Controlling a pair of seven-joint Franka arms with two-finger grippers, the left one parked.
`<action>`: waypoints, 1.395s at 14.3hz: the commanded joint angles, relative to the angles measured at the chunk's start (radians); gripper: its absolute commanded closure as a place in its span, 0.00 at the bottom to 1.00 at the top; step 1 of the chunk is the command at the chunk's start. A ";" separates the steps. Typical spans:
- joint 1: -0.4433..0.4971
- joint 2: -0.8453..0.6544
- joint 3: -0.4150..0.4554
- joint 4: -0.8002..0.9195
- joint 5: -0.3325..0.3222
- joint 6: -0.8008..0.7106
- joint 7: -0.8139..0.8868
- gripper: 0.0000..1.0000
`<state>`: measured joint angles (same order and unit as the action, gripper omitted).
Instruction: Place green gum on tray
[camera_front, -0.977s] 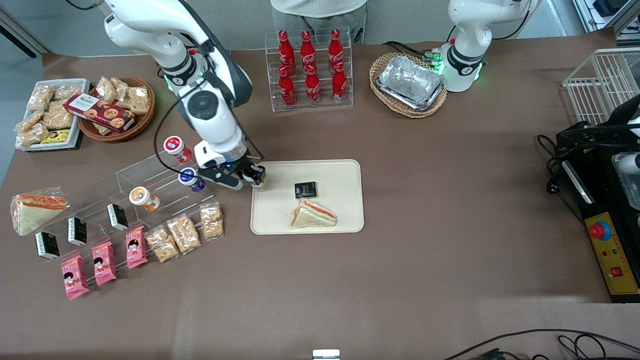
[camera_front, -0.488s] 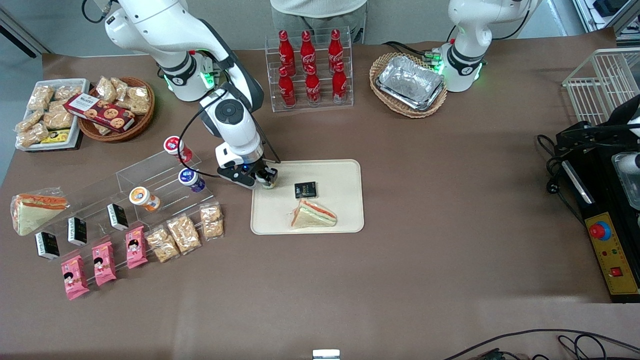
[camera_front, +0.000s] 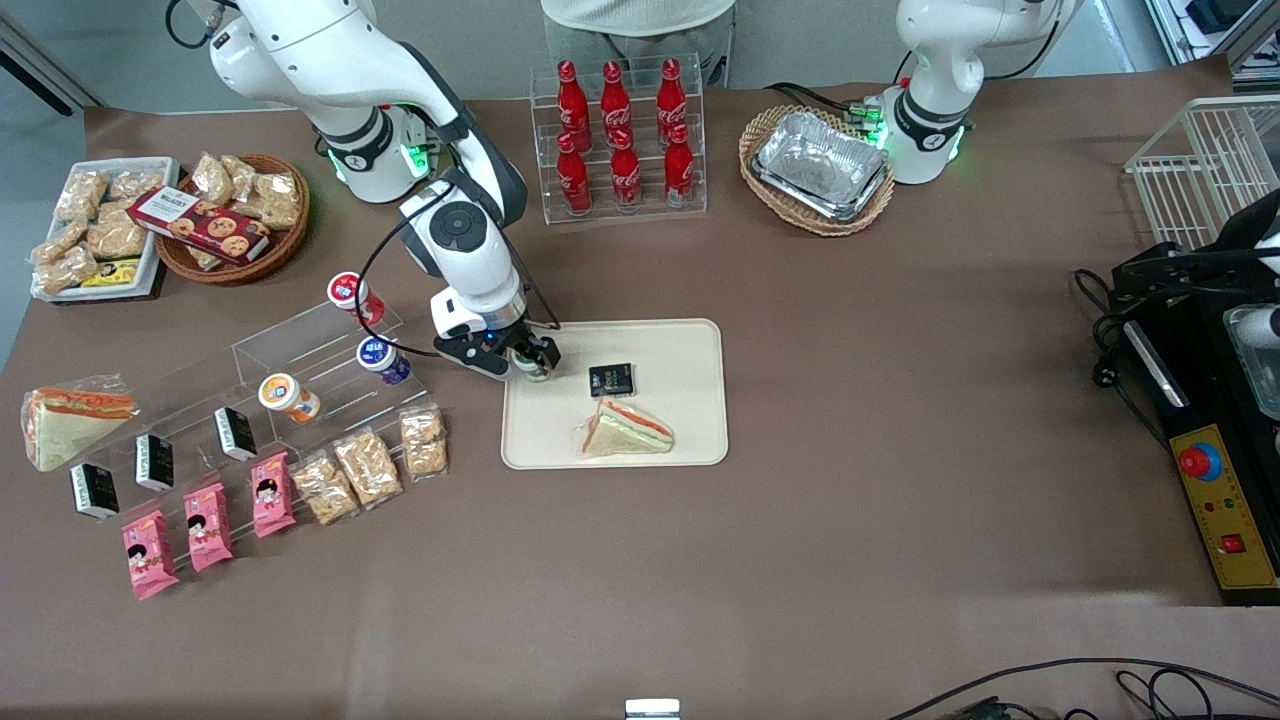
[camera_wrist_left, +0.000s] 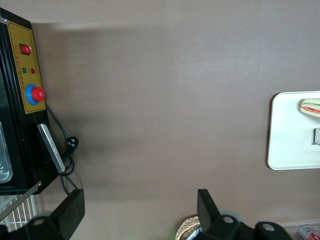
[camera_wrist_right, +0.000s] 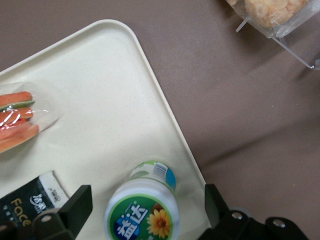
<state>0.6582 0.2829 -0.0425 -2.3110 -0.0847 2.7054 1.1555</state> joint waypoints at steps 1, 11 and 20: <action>0.006 -0.007 -0.010 -0.008 -0.029 0.022 0.029 0.00; -0.017 -0.177 -0.017 0.215 -0.018 -0.473 -0.154 0.00; -0.032 -0.203 -0.046 0.731 0.092 -1.028 -0.390 0.00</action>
<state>0.6362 0.0513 -0.0711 -1.7315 -0.0165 1.7957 0.8454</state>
